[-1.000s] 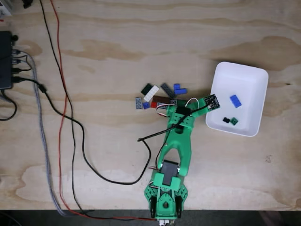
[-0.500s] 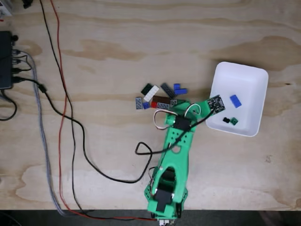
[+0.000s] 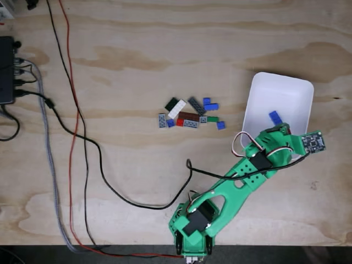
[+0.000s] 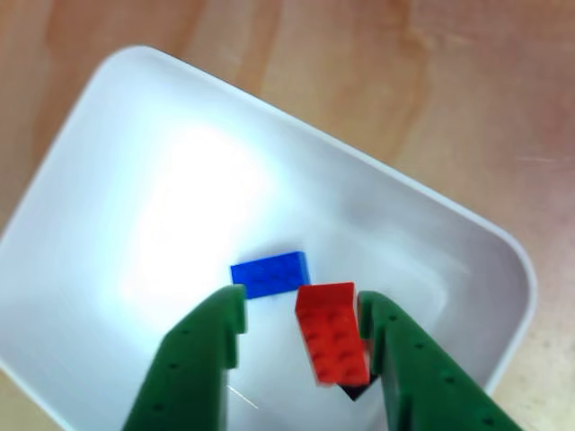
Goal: Put all lego bricks in the bin.
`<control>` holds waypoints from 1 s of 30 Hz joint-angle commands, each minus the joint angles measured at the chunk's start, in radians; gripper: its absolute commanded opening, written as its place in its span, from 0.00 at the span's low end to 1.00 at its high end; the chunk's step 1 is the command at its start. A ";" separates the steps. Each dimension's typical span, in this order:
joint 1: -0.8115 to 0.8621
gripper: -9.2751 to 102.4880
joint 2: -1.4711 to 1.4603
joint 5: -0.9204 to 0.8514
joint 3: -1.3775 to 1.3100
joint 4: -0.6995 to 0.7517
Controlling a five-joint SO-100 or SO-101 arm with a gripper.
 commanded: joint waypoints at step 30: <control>-0.531 0.26 -0.284 -0.322 0.038 0.368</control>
